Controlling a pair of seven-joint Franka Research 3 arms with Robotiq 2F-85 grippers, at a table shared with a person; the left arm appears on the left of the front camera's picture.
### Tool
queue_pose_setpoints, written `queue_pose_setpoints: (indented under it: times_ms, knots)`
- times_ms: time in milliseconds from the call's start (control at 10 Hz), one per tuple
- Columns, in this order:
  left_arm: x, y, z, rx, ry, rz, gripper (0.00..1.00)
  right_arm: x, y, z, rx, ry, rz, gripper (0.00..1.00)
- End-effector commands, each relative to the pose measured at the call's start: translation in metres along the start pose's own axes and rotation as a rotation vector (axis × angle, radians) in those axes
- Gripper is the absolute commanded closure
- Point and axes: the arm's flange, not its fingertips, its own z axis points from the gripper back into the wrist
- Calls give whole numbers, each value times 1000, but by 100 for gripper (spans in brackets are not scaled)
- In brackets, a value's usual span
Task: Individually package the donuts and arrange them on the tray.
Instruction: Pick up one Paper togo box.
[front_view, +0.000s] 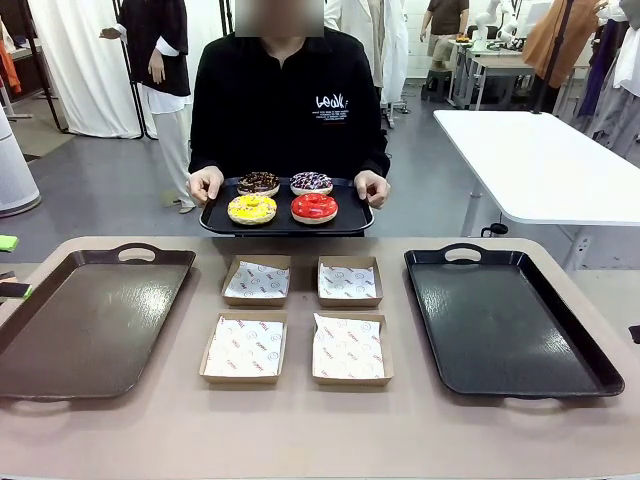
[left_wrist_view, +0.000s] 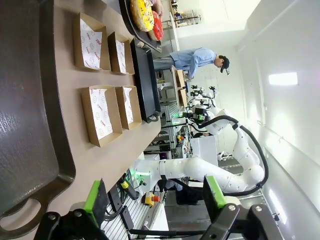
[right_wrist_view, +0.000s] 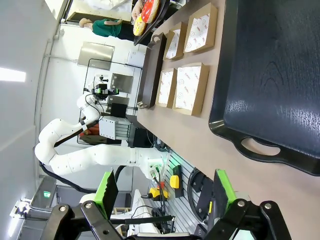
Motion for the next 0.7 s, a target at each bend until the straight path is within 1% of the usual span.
queue_pose_setpoints:
  times_ms: [0,300,400,600]
  knots:
    - [0,0,1,-15,-7,-2,0,1,-1,0,13,-4,12,0]
    - [0,0,1,-15,-7,-2,0,0,0,0,0,0,0,0]
    - [0,0,1,-15,-7,-2,0,46,49,-36,-157,-6,70,0]
    - [0,0,1,-15,-7,-2,0,58,61,-44,-170,4,85,0]
